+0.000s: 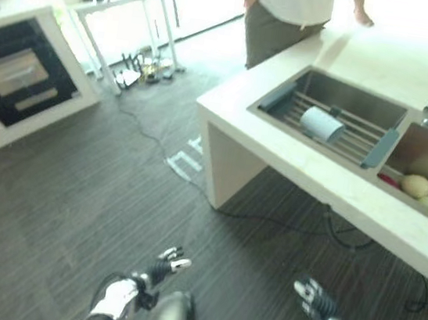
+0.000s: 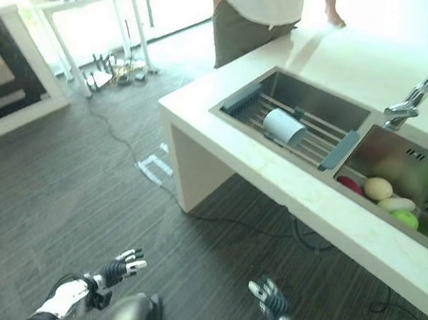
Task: Place the dishes in the dishwasher.
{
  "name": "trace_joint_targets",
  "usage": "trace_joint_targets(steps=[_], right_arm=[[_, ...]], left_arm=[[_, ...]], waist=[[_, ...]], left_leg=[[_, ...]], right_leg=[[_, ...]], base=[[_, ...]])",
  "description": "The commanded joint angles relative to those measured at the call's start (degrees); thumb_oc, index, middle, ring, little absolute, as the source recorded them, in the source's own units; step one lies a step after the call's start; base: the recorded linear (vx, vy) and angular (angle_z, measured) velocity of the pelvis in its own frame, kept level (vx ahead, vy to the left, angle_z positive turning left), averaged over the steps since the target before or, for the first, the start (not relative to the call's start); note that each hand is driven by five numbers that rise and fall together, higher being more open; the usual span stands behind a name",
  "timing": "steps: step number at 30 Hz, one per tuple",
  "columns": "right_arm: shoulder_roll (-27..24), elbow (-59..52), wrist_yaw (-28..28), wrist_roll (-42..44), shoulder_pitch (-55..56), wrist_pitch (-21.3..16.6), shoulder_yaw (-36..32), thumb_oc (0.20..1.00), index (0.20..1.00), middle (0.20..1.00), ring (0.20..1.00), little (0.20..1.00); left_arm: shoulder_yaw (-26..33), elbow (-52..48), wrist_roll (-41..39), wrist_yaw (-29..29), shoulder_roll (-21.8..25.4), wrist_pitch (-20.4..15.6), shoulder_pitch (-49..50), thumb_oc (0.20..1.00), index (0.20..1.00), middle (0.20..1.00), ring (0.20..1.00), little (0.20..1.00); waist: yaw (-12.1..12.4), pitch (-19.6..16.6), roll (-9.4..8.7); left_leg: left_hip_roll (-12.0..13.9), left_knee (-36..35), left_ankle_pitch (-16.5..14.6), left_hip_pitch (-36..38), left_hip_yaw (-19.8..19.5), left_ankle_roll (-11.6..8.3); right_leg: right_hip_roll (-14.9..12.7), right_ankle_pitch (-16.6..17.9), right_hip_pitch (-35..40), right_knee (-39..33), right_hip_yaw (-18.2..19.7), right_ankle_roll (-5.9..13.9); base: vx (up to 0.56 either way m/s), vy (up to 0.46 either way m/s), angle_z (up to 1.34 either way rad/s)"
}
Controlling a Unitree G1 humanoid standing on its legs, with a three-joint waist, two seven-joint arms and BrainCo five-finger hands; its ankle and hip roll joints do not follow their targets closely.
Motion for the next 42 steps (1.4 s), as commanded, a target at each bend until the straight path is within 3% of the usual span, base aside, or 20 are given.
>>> trace_joint_targets(steps=[1, 5, 10, 15, 16, 17, 19, 21, 22, 24, 28, 32, 33, 34, 35, 37, 40, 42], right_arm=[[-3.50, -2.37, 1.68, 0.24, -0.84, -1.29, -0.51, 1.000, 1.000, 1.000, 1.000, 1.000], [-3.35, -1.00, 1.27, 0.84, -1.34, -0.24, -2.02, 1.000, 1.000, 1.000, 1.000, 1.000], [-2.36, -0.37, 0.82, 0.27, -1.37, -0.36, -3.32, 1.000, 1.000, 1.000, 1.000, 1.000], [-1.12, 0.52, -2.42, 1.11, -1.17, -1.06, -4.97, 1.000, 1.000, 1.000, 1.000, 1.000], [-1.00, 0.13, -4.04, 1.13, -0.98, -1.28, -5.52, 1.000, 1.000, 1.000, 1.000, 1.000], [-1.12, 0.08, -3.94, 0.85, -1.00, -1.26, -5.76, 1.000, 1.000, 1.000, 1.000, 1.000], [-1.30, -0.21, -4.21, -0.21, -1.28, -0.94, -6.49, 1.000, 1.000, 1.000, 1.000, 1.000], [-0.96, 0.24, -4.40, -1.64, -1.90, -0.42, -6.77, 1.000, 1.000, 1.000, 1.000, 1.000], [-0.59, 0.70, -4.91, -2.09, -2.56, 0.46, -6.56, 1.000, 1.000, 1.000, 1.000, 1.000], [-0.17, 0.87, -5.44, -2.22, -2.90, 1.75, -6.88, 1.000, 1.000, 1.000, 1.000, 1.000], [0.30, 1.43, -5.25, -3.77, -2.15, 2.63, -6.99, 1.000, 1.000, 1.000, 1.000, 1.000], [-0.03, 2.84, -5.28, -5.28, -1.38, 3.67, -6.77, 1.000, 1.000, 1.000, 1.000, 1.000], [-0.80, 3.64, -5.03, -7.12, -1.04, 3.89, -6.59, 1.000, 1.000, 1.000, 1.000, 1.000], [-1.23, 3.81, -5.26, -7.19, -0.92, 4.01, -6.48, 1.000, 1.000, 1.000, 1.000, 1.000], [-1.64, 4.03, -5.33, -7.00, -0.84, 4.38, -6.68, 1.000, 1.000, 1.000, 1.000, 1.000], [-2.75, 5.12, -4.02, -6.01, -0.71, 4.96, -7.45, 1.000, 1.000, 1.000, 1.000, 1.000], [-2.24, 4.78, -4.57, -4.27, -0.33, 6.30, -7.82, 1.000, 1.000, 1.000, 1.000, 1.000], [-1.78, 5.23, -4.17, -4.12, -0.27, 7.44, -8.16, 1.000, 1.000, 1.000, 1.000, 1.000]], left_arm=[[-0.78, -2.75, 5.02, -0.85, -1.68, -3.31, -1.34, 1.000, 1.000, 1.000, 1.000, 1.000], [-1.95, -2.01, 4.43, -0.27, -1.19, -4.24, -1.59, 1.000, 1.000, 1.000, 1.000, 1.000], [-3.17, -1.21, 1.22, 0.41, -0.27, -4.36, -4.24, 1.000, 1.000, 1.000, 1.000, 1.000], [-3.89, 0.55, 0.43, 0.73, -0.58, -3.94, -5.80, 1.000, 1.000, 1.000, 1.000, 1.000], [-3.70, 1.35, 0.06, 1.48, -1.05, -3.94, -5.73, 1.000, 1.000, 1.000, 1.000, 1.000], [-3.54, 1.53, -0.19, 1.76, -1.13, -3.97, -5.72, 1.000, 1.000, 1.000, 1.000, 1.000], [-3.05, 1.69, -1.21, 2.68, -1.21, -3.77, -5.54, 1.000, 1.000, 1.000, 1.000, 1.000], [-1.51, 1.69, -1.72, 3.74, -1.18, -3.75, -5.01, 1.000, 1.000, 1.000, 1.000, 1.000], [-0.18, 1.67, -1.19, 3.98, -0.70, -3.65, -4.60, 1.000, 1.000, 1.000, 1.000, 1.000], [0.71, 1.90, -1.07, 4.11, -0.37, -3.47, -4.12, 1.000, 1.000, 1.000, 1.000, 1.000], [1.47, 2.82, -0.91, 4.59, -0.62, -2.81, -2.62, 1.000, 1.000, 1.000, 1.000, 1.000], [1.81, 3.76, -3.86, 5.63, -1.67, -1.62, -1.51, 1.000, 1.000, 1.000, 1.000, 1.000], [2.82, 4.57, -4.24, 6.98, -2.33, -1.53, -0.97, 1.000, 1.000, 1.000, 1.000, 1.000], [3.39, 4.73, -4.68, 7.34, -2.60, -1.28, -0.87, 1.000, 1.000, 1.000, 1.000, 1.000], [3.70, 4.79, -4.95, 7.56, -2.75, -0.91, -0.83, 1.000, 1.000, 1.000, 1.000, 1.000], [4.52, 5.93, -5.43, 7.42, -2.65, -0.27, -0.40, 1.000, 1.000, 1.000, 1.000, 1.000], [6.21, 7.49, -4.16, 7.19, -2.18, 2.16, 0.28, 1.000, 1.000, 1.000, 1.000, 1.000], [6.78, 8.34, -4.50, 8.13, -2.29, 3.12, 0.39, 1.000, 1.000, 1.000, 1.000, 1.000]], waist=[[2.06, 3.56, 1.84], [1.70, 2.60, 2.37], [0.16, 2.06, 3.59], [-1.31, 2.36, 4.09], [-1.59, 2.99, 4.51], [-1.74, 3.34, 4.79], [-1.63, 4.06, 5.28], [-0.46, 4.29, 4.29], [0.01, 4.34, 3.29], [-0.11, 4.65, 2.71], [-0.40, 3.50, 1.98], [-1.93, 2.82, 1.28], [-1.78, 3.35, 0.47], [-1.16, 3.99, 0.49], [-0.69, 4.46, 0.68], [0.43, 5.08, 1.91], [0.72, 4.36, 3.11], [0.76, 3.54, 3.55]], left_leg=[[3.24, 5.05, -0.10, 4.04, 1.67, -0.98], [1.65, 4.34, -3.04, 7.15, 1.01, 1.45], [0.18, 1.27, -5.28, 12.15, 0.50, 4.50], [-1.16, -1.10, -6.94, 15.08, 2.76, 7.26], [-0.99, -2.55, -7.57, 16.89, 4.94, 8.37], [-0.69, -2.91, -7.64, 17.37, 5.44, 8.41], [0.06, -4.10, -7.62, 18.56, 7.34, 8.03], [0.64, -4.93, -8.74, 20.58, 10.58, 5.98], [1.20, -4.61, -10.50, 21.84, 12.20, 5.11], [2.21, -4.22, -11.14, 22.69, 13.42, 4.69], [4.97, -1.23, -11.48, 22.57, 14.76, 3.29], [8.10, 6.24, -14.16, 22.32, 13.82, 2.08], [8.92, 18.00, -14.50, 17.93, 12.49, 1.99], [8.63, 22.90, -12.83, 14.06, 11.11, 1.62], [8.27, 23.52, -11.70, 12.00, 10.22, 1.33], [6.56, 12.79, -9.67, 11.94, 8.97, 0.65], [7.16, 1.98, -5.59, 15.06, 7.95, -0.40], [7.36, -0.70, -4.70, 16.06, 8.23, -0.83]], right_leg=[[4.46, -1.50, -1.68, 0.67, 2.92, 1.19], [3.57, -2.93, -3.15, 4.05, 3.72, 1.81], [2.06, -2.00, -8.48, 10.32, 2.72, 2.88], [0.39, 1.41, -12.88, 19.69, 2.43, 4.72], [-1.17, 4.12, -17.09, 29.11, -0.30, 5.79], [-1.42, 4.41, -18.40, 31.23, -1.01, 5.75], [-3.14, 4.77, -20.86, 33.24, -2.97, 5.73], [-8.17, 5.39, -18.73, 22.35, -7.01, 7.32], [-10.56, 9.60, -18.90, 13.51, -9.19, 8.86], [-11.50, 12.38, -19.55, 9.92, -9.46, 9.69], [-10.02, 7.76, -17.76, 8.13, -10.92, 10.14], [-6.66, 3.40, -17.01, 10.26, -8.79, 7.12], [-4.94, 1.88, -15.05, 9.94, -7.59, 4.26], [-4.08, 1.50, -13.65, 9.01, -7.34, 3.06], [-3.58, 1.52, -12.80, 8.08, -7.34, 2.63], [-2.89, 1.64, -10.87, 5.56, -8.17, 3.01], [-3.16, 1.77, -9.95, 3.52, -10.01, 3.50], [-3.39, 1.98, -10.04, 2.93, -10.80, 3.82]], base=[[0.27, 0.218, -0.75], [0.23, 0.250, -1.13], [0.14, 0.211, -0.81], [0.13, 0.220, -0.36], [0.09, 0.238, -0.70], [0.07, 0.221, -0.72], [0.03, 0.036, -1.26], [0.15, -0.231, -1.12], [0.20, -0.367, -1.25], [0.09, -0.372, -0.81], [0.14, -0.366, -0.18], [0.15, -0.424, -0.15], [0.12, -0.471, -0.20], [0.08, -0.372, -0.17], [0.06, -0.085, -0.22], [0.11, 0.062, -0.28], [0.11, 0.138, -0.16], [0.08, 0.135, 0.00]])
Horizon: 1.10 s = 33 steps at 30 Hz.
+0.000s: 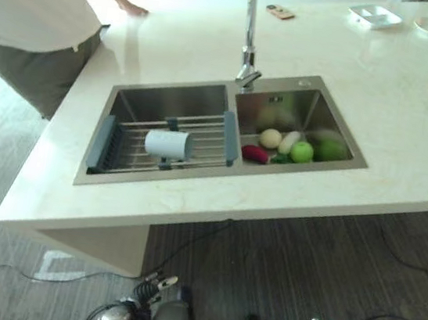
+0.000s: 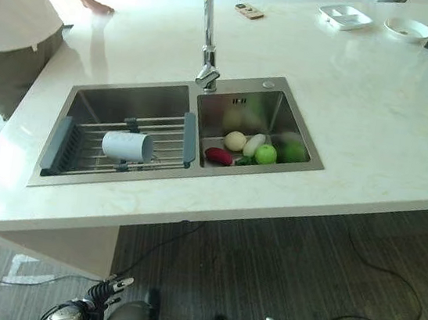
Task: Place the dishes in the dishwasher.
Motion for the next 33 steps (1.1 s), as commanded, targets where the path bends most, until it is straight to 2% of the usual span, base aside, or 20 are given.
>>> trace_joint_targets(steps=[1, 3, 6, 9, 11, 15, 16, 18, 19, 20, 21, 23, 24, 25, 26, 27, 28, 31, 33], right_arm=[[0.37, -0.28, 1.05, 1.76, -2.42, 1.62, -1.59, 1.000, 1.000, 1.000, 1.000, 1.000], [1.54, 0.51, 1.03, -1.01, -1.75, 1.86, -1.55, 1.000, 1.000, 1.000, 1.000, 1.000], [1.70, 0.78, 0.00, -1.43, -1.62, 1.87, -1.72, 1.000, 1.000, 1.000, 1.000, 1.000], [0.51, 0.67, 0.45, 0.80, -1.10, 1.96, -3.84, 1.000, 1.000, 1.000, 1.000, 1.000], [-0.17, 0.34, 1.09, 1.72, -0.65, 1.90, -4.92, 1.000, 1.000, 1.000, 1.000, 1.000], [-1.50, 1.37, 2.13, 3.69, -0.01, 1.45, -6.96, 1.000, 1.000, 1.000, 1.000, 1.000], [-1.85, 1.84, 2.59, 4.05, 0.15, 1.56, -7.42, 1.000, 1.000, 1.000, 1.000, 1.000], [-2.30, 2.51, 3.11, 3.15, 0.48, 1.53, -7.75, 1.000, 1.000, 1.000, 1.000, 1.000], [-2.35, 2.95, 3.44, 2.50, 0.88, 1.29, -7.67, 1.000, 1.000, 1.000, 1.000, 1.000], [-2.33, 3.04, 3.50, 2.52, 0.92, 1.25, -7.58, 1.000, 1.000, 1.000, 1.000, 1.000], [-2.09, 3.02, 4.18, 3.62, 1.37, 0.67, -6.87, 1.000, 1.000, 1.000, 1.000, 1.000], [-1.95, 2.44, 4.13, 5.13, 1.13, 0.70, -6.19, 1.000, 1.000, 1.000, 1.000, 1.000], [-1.86, 1.73, 3.78, 6.18, 1.07, 1.01, -5.54, 1.000, 1.000, 1.000, 1.000, 1.000], [-1.71, 0.26, 3.01, 8.10, 0.98, 1.94, -4.37, 1.000, 1.000, 1.000, 1.000, 1.000], [-1.71, -0.11, 2.87, 8.66, 0.97, 2.26, -4.08, 1.000, 1.000, 1.000, 1.000, 1.000], [-1.60, -1.03, 2.33, 9.43, 0.88, 3.27, -3.46, 1.000, 1.000, 1.000, 1.000, 1.000], [-1.49, -1.70, 1.74, 9.92, 0.80, 4.23, -2.71, 1.000, 1.000, 1.000, 1.000, 1.000], [-1.09, -1.99, 0.83, 10.17, 0.57, 6.00, -1.87, 1.000, 1.000, 1.000, 1.000, 1.000], [-0.84, -2.06, 0.35, 10.48, 0.49, 6.89, -1.64, 1.000, 1.000, 1.000, 1.000, 1.000]], left_arm=[[0.38, 0.68, -1.13, 1.06, -0.57, 1.21, -2.95, 1.000, 1.000, 1.000, 1.000, 1.000], [2.64, 1.71, -4.02, 2.46, -0.81, 1.60, -2.39, 1.000, 1.000, 1.000, 1.000, 1.000], [6.49, 2.12, -11.15, 3.85, -0.17, -0.09, -1.30, 1.000, 1.000, 1.000, 1.000, 1.000], [11.12, 1.60, -19.32, 6.99, 1.60, -5.28, 0.80, 1.000, 1.000, 1.000, 1.000, 1.000], [13.70, 0.87, -21.20, 8.79, 2.98, -6.37, 2.12, 1.000, 1.000, 1.000, 1.000, 1.000], [18.85, 1.04, -18.09, 12.75, 6.38, -8.78, 4.49, 1.000, 1.000, 1.000, 1.000, 1.000], [19.74, 1.12, -16.63, 14.49, 7.34, -10.37, 5.05, 1.000, 1.000, 1.000, 1.000, 1.000], [21.83, 0.44, -15.77, 15.72, 10.09, -11.51, 5.65, 1.000, 1.000, 1.000, 1.000, 1.000], [23.97, -1.41, -12.46, 18.23, 12.98, -12.08, 5.65, 1.000, 1.000, 1.000, 1.000, 1.000], [24.44, -2.16, -11.80, 18.92, 13.88, -11.63, 5.54, 1.000, 1.000, 1.000, 1.000, 1.000], [28.07, -7.58, -1.76, 27.44, 21.20, -10.14, 5.47, 1.000, 1.000, 1.000, 1.000, 1.000], [31.75, -10.31, 5.40, 33.34, 28.61, -8.56, 5.11, 1.000, 1.000, 1.000, 1.000, 1.000], [33.60, -12.00, 8.25, 35.52, 33.76, -7.52, 4.91, 1.000, 1.000, 1.000, 1.000, 1.000], [37.10, -15.41, 11.94, 37.10, 43.80, -7.61, 3.98, 1.000, 1.000, 1.000, 1.000, 1.000], [37.94, -16.67, 11.93, 36.49, 46.43, -7.49, 3.58, 1.000, 1.000, 1.000, 1.000, 1.000], [39.34, -20.24, 12.59, 35.11, 52.07, -7.31, 2.40, 1.000, 1.000, 1.000, 1.000, 1.000], [39.77, -22.73, 12.91, 33.01, 56.40, -8.65, 0.76, 1.000, 1.000, 1.000, 1.000, 1.000], [37.63, -28.56, 11.18, 27.93, 63.00, -14.90, -5.02, 1.000, 1.000, 1.000, 1.000, 1.000], [33.71, -34.01, 9.37, 23.77, 65.71, -14.09, -10.84, 1.000, 1.000, 1.000, 1.000, 1.000]], waist=[[1.03, 2.50, 1.39], [1.31, 1.82, 1.61], [2.15, 1.47, 1.56], [3.03, 1.37, 1.58], [3.60, 1.32, 1.52], [4.52, 1.28, 2.05], [4.62, 1.20, 2.33], [4.71, 0.89, 2.79], [4.78, 0.56, 3.12], [4.84, 0.32, 3.23], [5.57, -0.34, 3.84], [6.10, -0.86, 4.29], [6.15, -1.16, 4.52], [6.13, -1.66, 4.89], [6.13, -1.83, 5.01], [6.05, -2.21, 5.15], [5.86, -2.56, 5.21], [5.24, -3.15, 5.11], [4.70, -3.48, 4.94]], left_leg=[[-0.62, 0.80, -1.88, 6.97, 0.39, 2.33], [-1.13, -0.56, -1.96, 8.20, 0.50, 2.33], [-1.89, -1.02, -2.56, 8.61, 0.25, 2.76], [-2.45, -1.58, -3.01, 9.20, 0.30, 3.09], [-2.89, -1.48, -3.30, 8.90, -0.12, 3.43], [-3.42, -1.52, -3.52, 8.44, -1.12, 3.81], [-3.56, -1.70, -3.54, 8.55, -1.36, 3.92], [-3.83, -1.86, -3.71, 8.72, -1.69, 4.18], [-4.03, -1.92, -3.93, 8.93, -1.93, 4.45], [-4.06, -1.85, -3.87, 8.68, -2.00, 4.54], [-4.25, -2.08, -4.08, 9.16, -2.19, 4.90], [-4.22, -2.43, -4.03, 9.36, -2.09, 5.10], [-4.15, -2.64, -3.98, 9.51, -1.90, 5.14], [-3.98, -2.86, -3.91, 9.78, -1.38, 5.17], [-3.94, -2.95, -3.89, 9.84, -1.23, 5.15], [-3.87, -3.15, -3.89, 10.07, -0.83, 5.07], [-3.87, -3.31, -3.95, 10.33, -0.48, 5.02], [-4.07, -3.31, -4.28, 10.86, 0.15, 4.91], [-4.24, -3.25, -4.55, 11.17, 0.86, 4.92]], right_leg=[[-6.73, -3.55, -3.23, 5.72, 2.01, 7.21], [-7.31, -3.10, -2.87, 4.97, 1.54, 7.60], [-7.79, -2.36, -2.60, 3.74, 1.47, 8.07], [-7.93, -2.11, -1.87, 2.68, 1.23, 8.43], [-8.01, -2.12, -1.95, 2.59, 1.25, 8.58], [-8.11, -2.64, -2.26, 3.04, 1.11, 8.67], [-8.06, -2.87, -2.31, 3.20, 1.23, 8.67], [-7.90, -3.42, -2.29, 3.48, 1.54, 8.64], [-7.70, -3.70, -2.18, 3.47, 1.87, 8.61], [-7.64, -3.55, -2.33, 3.35, 1.90, 8.60], [-7.60, -3.80, -1.73, 3.05, 1.77, 8.76], [-7.45, -3.85, -1.44, 2.78, 1.60, 8.75], [-7.34, -3.83, -1.36, 2.72, 1.60, 8.75], [-7.15, -3.63, -1.20, 2.53, 1.72, 8.82], [-7.10, -3.55, -1.16, 2.44, 1.75, 8.87], [-6.99, -3.38, -1.03, 2.21, 1.80, 9.01], [-6.87, -3.22, -0.88, 1.92, 1.98, 9.13], [-6.67, -2.65, -0.50, 1.02, 2.47, 9.44], [-6.66, -2.17, -0.32, 0.35, 2.79, 9.80]], base=[[0.10, 0.131, 0.18], [0.11, 0.119, 0.23], [0.04, 0.066, 0.11], [0.01, 0.038, 0.14], [-0.03, 0.000, 0.09], [-0.05, 0.023, 0.05], [-0.02, 0.042, 0.06], [0.00, 0.039, 0.05], [0.01, 0.016, 0.04], [0.02, -0.010, 0.11], [0.02, -0.030, 0.17], [0.03, -0.045, 0.21], [0.05, -0.072, 0.09], [0.05, -0.069, -0.01], [0.06, -0.081, -0.01], [0.07, -0.067, 0.00], [0.07, -0.064, 0.06], [0.08, -0.068, 0.01], [0.07, -0.078, -0.07]])
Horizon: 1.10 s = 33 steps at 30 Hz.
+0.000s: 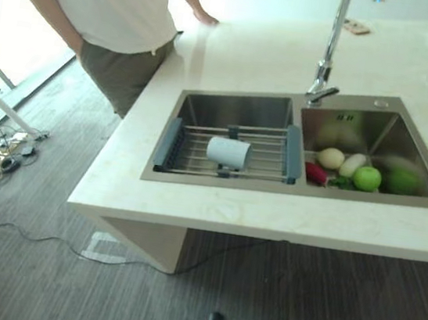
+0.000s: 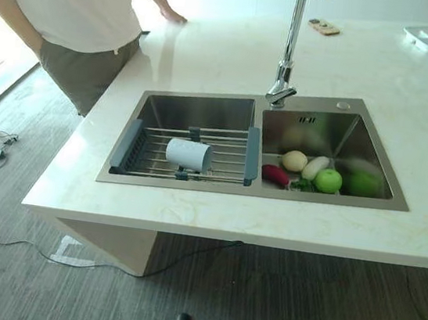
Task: Place the dishes in the dishwasher.
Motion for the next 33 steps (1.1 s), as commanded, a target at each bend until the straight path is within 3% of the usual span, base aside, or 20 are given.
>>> trace_joint_targets(steps=[1, 4, 6, 9, 15, 21, 28, 33], right_arm=[[2.21, 2.15, -1.50, 3.80, -3.51, 1.98, -1.03, 1.000, 1.000, 1.000, 1.000, 1.000], [2.21, 3.21, -1.50, 4.29, -3.49, 2.20, -1.60, 1.000, 1.000, 1.000, 1.000, 1.000], [2.15, 3.59, -1.50, 4.79, -3.38, 2.38, -2.05, 1.000, 1.000, 1.000, 1.000, 1.000], [1.74, 4.50, -1.00, 5.19, -2.39, 2.75, -3.18, 1.000, 1.000, 1.000, 1.000, 1.000], [1.09, 4.82, 0.78, 4.96, -0.91, 2.00, -3.47, 1.000, 1.000, 1.000, 1.000, 1.000], [0.93, 2.44, 2.12, 6.07, 0.45, 0.02, -2.67, 1.000, 1.000, 1.000, 1.000, 1.000], [0.94, 0.00, 1.95, 5.56, 0.79, -0.53, -2.40, 1.000, 1.000, 1.000, 1.000, 1.000], [0.60, -0.92, 1.25, 5.88, 0.33, -0.48, -2.07, 1.000, 1.000, 1.000, 1.000, 1.000]], left_arm=[[-5.57, -3.72, -3.25, -9.52, -0.03, -2.57, -8.04, 1.000, 1.000, 1.000, 1.000, 1.000], [-16.60, -10.83, -1.46, -15.01, 0.64, 1.35, -19.64, 1.000, 1.000, 1.000, 1.000, 1.000], [-20.96, -11.74, -0.62, -16.96, 0.48, 1.74, -23.92, 1.000, 1.000, 1.000, 1.000, 1.000], [-30.59, -14.31, 0.52, -22.75, -0.06, 5.47, -33.14, 1.000, 1.000, 1.000, 1.000, 1.000], [-43.92, -12.36, 2.97, -27.68, -2.76, 13.52, -43.32, 1.000, 1.000, 1.000, 1.000, 1.000], [-49.60, -6.91, 6.76, -29.74, -5.23, 14.15, -45.33, 1.000, 1.000, 1.000, 1.000, 1.000], [-50.96, -5.19, 14.37, -34.32, -9.37, 11.36, -40.45, 1.000, 1.000, 1.000, 1.000, 1.000], [-51.00, -5.22, 18.93, -32.97, -14.57, 11.63, -34.68, 1.000, 1.000, 1.000, 1.000, 1.000]], waist=[[-1.29, 2.48, -1.62], [-2.69, 2.48, -1.53], [-3.04, 2.36, -1.48], [-5.01, 3.00, -1.21], [-7.78, 4.10, -1.15], [-9.75, 5.72, -1.22], [-10.65, 7.14, -1.28], [-11.08, 8.39, -1.21]], left_leg=[[0.67, 2.05, -6.73, 2.40, 3.73, -0.78], [0.50, 2.41, -7.18, 2.71, 4.83, -0.62], [0.50, 2.51, -7.11, 2.41, 5.30, -0.61], [0.39, 2.23, -7.18, 2.96, 6.57, -0.76], [0.28, 2.26, -6.90, 2.17, 8.02, -0.86], [0.16, 2.75, -6.58, 0.51, 8.68, -1.06], [-0.12, 3.52, -6.47, -1.08, 9.00, -1.07], [-0.72, 3.68, -6.40, -2.29, 8.61, -0.68]], right_leg=[[-3.08, -4.17, -0.24, 1.46, 5.05, 4.38], [-3.00, -3.50, -0.56, 0.92, 6.13, 4.86], [-2.89, -3.07, -1.08, 0.69, 6.68, 4.94], [-2.92, -2.29, -1.26, -0.04, 8.00, 5.60], [-3.12, -0.27, -3.22, -0.92, 10.96, 6.47], [-3.68, 1.17, -5.19, -1.27, 12.73, 7.18], [-4.57, 2.02, -6.81, -0.89, 13.20, 7.70], [-5.07, 2.28, -8.14, -0.18, 13.67, 7.72]], base=[[0.07, -0.083, -0.11], [0.05, -0.074, -0.30], [0.02, -0.039, -0.40], [0.04, -0.036, -0.29], [0.03, -0.007, -0.24], [-0.01, 0.025, -0.18], [-0.03, 0.047, -0.06], [-0.02, 0.080, 0.01]])
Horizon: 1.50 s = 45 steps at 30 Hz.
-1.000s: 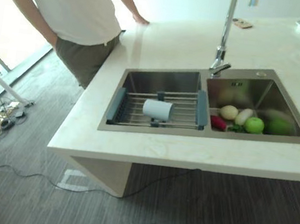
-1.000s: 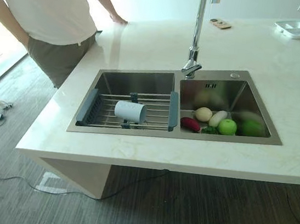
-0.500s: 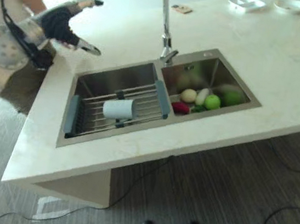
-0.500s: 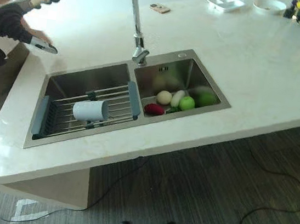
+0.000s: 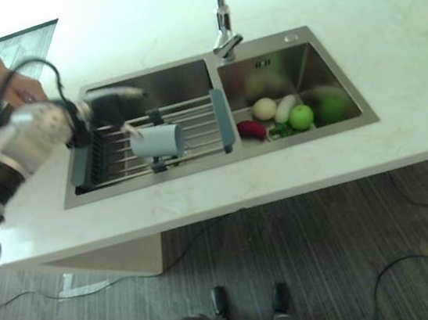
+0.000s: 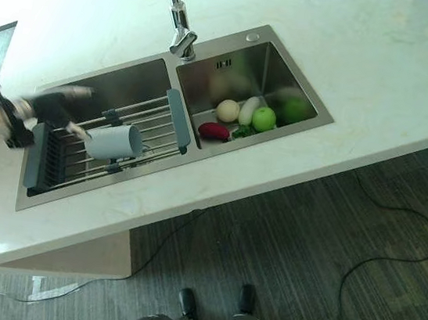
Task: Place the dishes in the dishwasher.
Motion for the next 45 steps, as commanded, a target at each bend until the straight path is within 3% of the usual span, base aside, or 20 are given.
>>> trace_joint_targets(steps=[1, 11, 14, 21, 36, 45], right_arm=[[0.73, 1.47, -0.42, 1.52, -0.40, -0.44, 0.22, 1.000, 1.000, 1.000, 1.000, 1.000], [-0.37, -1.40, 0.28, 1.93, -2.38, -0.41, 0.64, 1.000, 1.000, 1.000, 1.000, 1.000], [-0.43, -2.30, 0.37, 2.02, -2.86, -0.36, 1.01, 1.000, 1.000, 1.000, 1.000, 1.000], [-0.09, -3.90, -0.92, 1.47, -2.15, -0.11, 1.69, 1.000, 1.000, 1.000, 1.000, 1.000], [-0.86, -6.20, -0.42, 1.71, -3.21, 0.29, 1.44, 1.000, 1.000, 1.000, 1.000, 1.000], [0.27, -5.41, -0.86, 0.58, -2.30, 0.14, 1.03, 1.000, 1.000, 1.000, 1.000, 1.000]], left_arm=[[2.83, 2.87, 2.70, 2.30, 3.06, -1.09, -5.02, 1.000, 1.000, 1.000, 1.000, 1.000], [1.58, 3.11, 5.82, 5.95, 0.58, -0.52, -4.46, 1.000, 1.000, 1.000, 1.000, 1.000], [1.76, 2.86, 6.69, 9.73, 0.72, 0.54, -4.67, 1.000, 1.000, 1.000, 1.000, 1.000], [5.20, 3.80, 8.57, 18.18, 3.32, -0.89, -3.74, 1.000, 1.000, 1.000, 1.000, 1.000], [5.74, 5.77, 8.62, 18.53, 1.25, 0.04, -1.80, 1.000, 1.000, 1.000, 1.000, 1.000], [7.64, 5.46, 8.92, 18.82, -0.43, 3.76, 0.46, 1.000, 1.000, 1.000, 1.000, 1.000]], waist=[[-0.50, -0.89, -1.86], [-0.39, 2.46, -2.15], [-0.35, 3.25, -1.96], [0.17, 4.00, -1.70], [-0.01, 6.61, -2.03], [0.16, 4.94, -2.45]], left_leg=[[-0.96, 3.75, -6.85, 0.93, -1.72, -0.25], [-1.67, 4.48, -6.19, -2.86, -2.45, 0.18], [-1.86, 4.46, -5.97, -3.73, -2.64, 0.19], [-2.15, 4.87, -5.72, -4.52, -2.86, 0.04], [-1.82, 6.56, -5.36, -7.08, -3.24, 0.17], [-1.64, 6.68, -5.93, -5.47, -2.81, 0.27]], right_leg=[[-5.60, -3.94, -1.28, 3.85, 2.98, 7.55], [-6.44, -3.06, -4.97, 5.22, 3.46, 7.65], [-6.74, -3.03, -5.83, 5.56, 3.45, 7.66], [-7.23, -2.99, -6.42, 6.18, 2.65, 7.71], [-7.30, -3.22, -9.44, 8.78, 2.97, 7.39], [-7.04, -4.00, -7.65, 8.83, 2.04, 7.28]], base=[[0.02, 0.054, 0.01], [-0.02, 0.029, -0.01], [-0.03, 0.045, 0.01], [-0.02, 0.017, 0.00], [0.00, 0.008, -0.01], [0.00, -0.003, 0.00]])
